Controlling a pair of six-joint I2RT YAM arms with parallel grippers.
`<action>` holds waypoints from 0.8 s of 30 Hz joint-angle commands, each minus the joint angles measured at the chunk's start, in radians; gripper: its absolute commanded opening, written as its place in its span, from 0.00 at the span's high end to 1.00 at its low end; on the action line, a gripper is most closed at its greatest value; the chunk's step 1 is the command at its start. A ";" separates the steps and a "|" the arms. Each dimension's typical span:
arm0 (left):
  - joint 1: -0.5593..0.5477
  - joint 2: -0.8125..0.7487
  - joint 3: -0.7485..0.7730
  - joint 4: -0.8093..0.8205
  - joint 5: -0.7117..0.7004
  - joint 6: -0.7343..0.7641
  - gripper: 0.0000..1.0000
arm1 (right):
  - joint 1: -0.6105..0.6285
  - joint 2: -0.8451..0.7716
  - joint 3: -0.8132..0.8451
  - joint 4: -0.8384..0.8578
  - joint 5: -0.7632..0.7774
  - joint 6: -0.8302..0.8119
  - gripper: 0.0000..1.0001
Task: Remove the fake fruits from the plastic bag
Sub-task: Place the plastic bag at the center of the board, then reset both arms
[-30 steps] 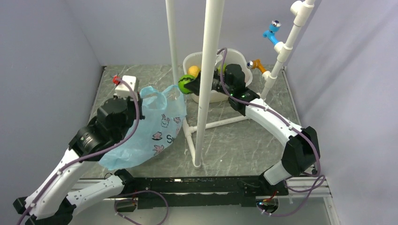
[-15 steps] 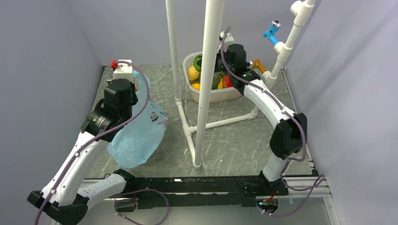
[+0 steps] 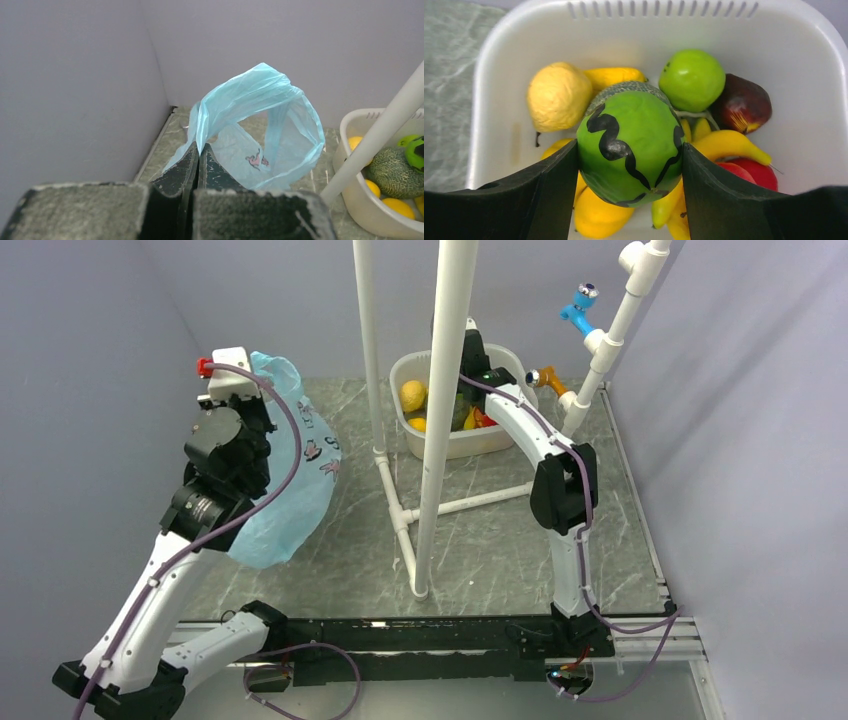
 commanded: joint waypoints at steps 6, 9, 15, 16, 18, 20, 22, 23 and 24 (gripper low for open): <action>0.006 0.092 -0.024 -0.114 0.186 -0.190 0.78 | -0.003 -0.022 0.055 -0.072 0.050 -0.039 0.05; 0.006 0.077 -0.040 -0.165 0.232 -0.261 0.41 | 0.005 -0.050 0.047 -0.094 0.044 -0.030 0.00; 0.006 0.027 -0.024 -0.301 0.311 -0.349 0.22 | 0.026 -0.157 -0.043 -0.093 0.037 -0.026 0.00; 0.006 0.008 -0.029 -0.311 0.328 -0.358 0.18 | 0.034 -0.177 -0.063 -0.092 0.037 -0.026 0.00; 0.006 -0.034 -0.037 -0.324 0.376 -0.366 0.14 | 0.047 -0.223 -0.106 -0.089 0.038 -0.024 0.00; 0.006 -0.078 -0.045 -0.334 0.426 -0.369 0.12 | 0.060 -0.280 -0.151 -0.091 0.032 -0.018 0.00; 0.006 -0.123 -0.055 -0.344 0.463 -0.377 0.08 | 0.073 -0.343 -0.208 -0.091 0.016 -0.007 0.00; 0.006 -0.148 -0.064 -0.347 0.478 -0.378 0.07 | 0.077 -0.380 -0.240 -0.085 0.000 0.002 0.00; 0.006 -0.170 -0.070 -0.349 0.492 -0.377 0.06 | 0.082 -0.419 -0.288 -0.080 -0.015 0.011 0.00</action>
